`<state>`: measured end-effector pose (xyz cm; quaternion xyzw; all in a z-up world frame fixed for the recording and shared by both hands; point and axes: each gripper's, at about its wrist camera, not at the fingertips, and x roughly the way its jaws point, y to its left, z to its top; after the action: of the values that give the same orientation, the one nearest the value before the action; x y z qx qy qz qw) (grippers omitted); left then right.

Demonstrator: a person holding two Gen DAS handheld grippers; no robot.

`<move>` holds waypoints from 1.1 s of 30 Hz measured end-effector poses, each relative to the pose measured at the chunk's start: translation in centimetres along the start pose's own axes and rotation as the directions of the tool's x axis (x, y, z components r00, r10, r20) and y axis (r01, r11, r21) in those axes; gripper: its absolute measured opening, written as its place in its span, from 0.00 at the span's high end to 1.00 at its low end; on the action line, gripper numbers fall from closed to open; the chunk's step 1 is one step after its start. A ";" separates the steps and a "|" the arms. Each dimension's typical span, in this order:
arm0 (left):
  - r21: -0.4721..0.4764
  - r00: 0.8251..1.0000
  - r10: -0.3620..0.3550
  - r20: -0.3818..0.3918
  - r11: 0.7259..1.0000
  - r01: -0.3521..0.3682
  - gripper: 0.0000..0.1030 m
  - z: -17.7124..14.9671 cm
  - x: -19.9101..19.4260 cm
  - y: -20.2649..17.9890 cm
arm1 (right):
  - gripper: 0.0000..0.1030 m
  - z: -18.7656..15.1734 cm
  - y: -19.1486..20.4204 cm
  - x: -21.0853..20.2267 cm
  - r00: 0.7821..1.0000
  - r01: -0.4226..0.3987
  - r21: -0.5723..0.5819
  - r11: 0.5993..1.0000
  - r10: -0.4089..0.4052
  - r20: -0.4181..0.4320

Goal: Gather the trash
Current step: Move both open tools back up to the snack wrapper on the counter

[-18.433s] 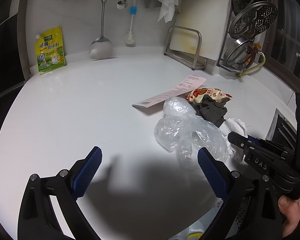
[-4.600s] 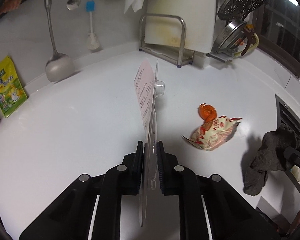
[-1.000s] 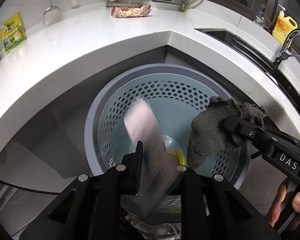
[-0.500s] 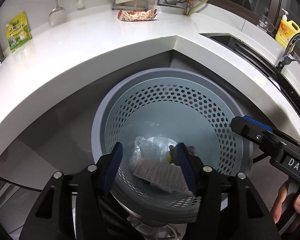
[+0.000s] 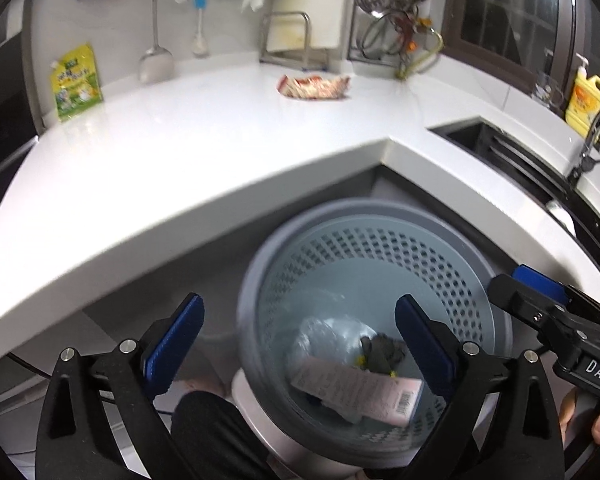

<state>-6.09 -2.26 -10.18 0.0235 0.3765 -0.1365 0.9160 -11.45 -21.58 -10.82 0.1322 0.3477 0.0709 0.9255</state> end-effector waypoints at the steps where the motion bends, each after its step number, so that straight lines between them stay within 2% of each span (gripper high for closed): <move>1: -0.002 1.000 0.002 0.008 1.000 -0.001 0.07 0.3 -0.1 0.1 | 0.32 0.3 0.1 -0.1 1.000 0.006 -0.009 1.000 -0.006 0.007; 9: -0.022 0.998 0.014 0.057 1.000 -0.013 0.06 3.1 -0.4 1.3 | 0.29 3.2 0.8 0.2 0.999 0.024 -0.049 0.998 -0.021 0.045; 20: -0.065 0.988 0.065 0.140 0.996 -0.057 0.06 9.1 1.0 3.5 | 0.26 8.8 0.3 2.7 0.998 0.025 -0.065 0.998 -0.022 0.055; 33: -0.090 0.988 0.081 0.130 0.994 -0.069 0.06 15.5 5.6 5.1 | 0.27 16.9 1.1 9.2 0.999 0.032 -0.142 0.989 -0.029 0.022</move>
<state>9.62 -0.95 -3.29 -0.0106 0.3187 -0.0871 0.9438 6.60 -21.81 -4.06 0.0610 0.3343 0.0803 0.9371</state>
